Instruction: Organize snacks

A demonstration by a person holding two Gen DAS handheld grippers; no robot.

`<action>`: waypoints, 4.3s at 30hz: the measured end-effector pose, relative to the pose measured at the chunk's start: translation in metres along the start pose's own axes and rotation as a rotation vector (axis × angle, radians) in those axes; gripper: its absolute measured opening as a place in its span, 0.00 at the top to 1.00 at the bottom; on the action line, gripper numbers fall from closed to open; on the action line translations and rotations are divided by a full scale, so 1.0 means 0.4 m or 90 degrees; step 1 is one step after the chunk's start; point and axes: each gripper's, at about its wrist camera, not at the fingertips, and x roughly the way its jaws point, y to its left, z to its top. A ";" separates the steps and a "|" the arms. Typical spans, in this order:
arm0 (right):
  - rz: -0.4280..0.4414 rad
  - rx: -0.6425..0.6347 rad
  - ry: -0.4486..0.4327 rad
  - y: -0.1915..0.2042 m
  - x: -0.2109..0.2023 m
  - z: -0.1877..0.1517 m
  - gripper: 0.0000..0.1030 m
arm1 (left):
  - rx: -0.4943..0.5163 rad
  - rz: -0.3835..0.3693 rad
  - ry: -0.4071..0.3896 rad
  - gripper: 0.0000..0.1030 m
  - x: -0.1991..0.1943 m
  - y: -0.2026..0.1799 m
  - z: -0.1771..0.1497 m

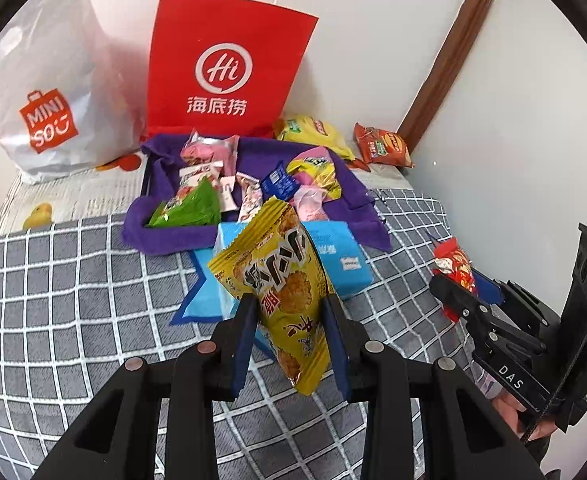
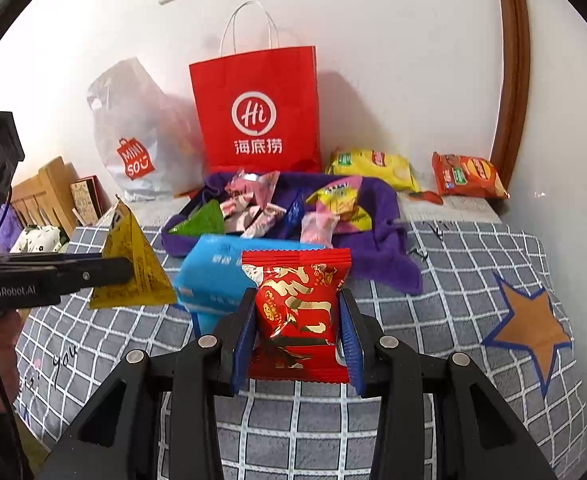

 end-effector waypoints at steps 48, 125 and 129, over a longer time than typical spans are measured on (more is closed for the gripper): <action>0.038 -0.010 -0.009 0.001 0.325 0.403 0.62 | -0.040 0.040 -0.015 0.69 0.164 0.145 0.371; -0.009 0.012 0.099 -0.060 0.372 0.322 0.48 | 0.017 0.057 0.065 0.28 0.339 0.095 0.393; -0.028 0.013 0.092 -0.055 0.309 0.310 0.45 | 0.025 0.062 0.054 0.27 0.282 0.071 0.376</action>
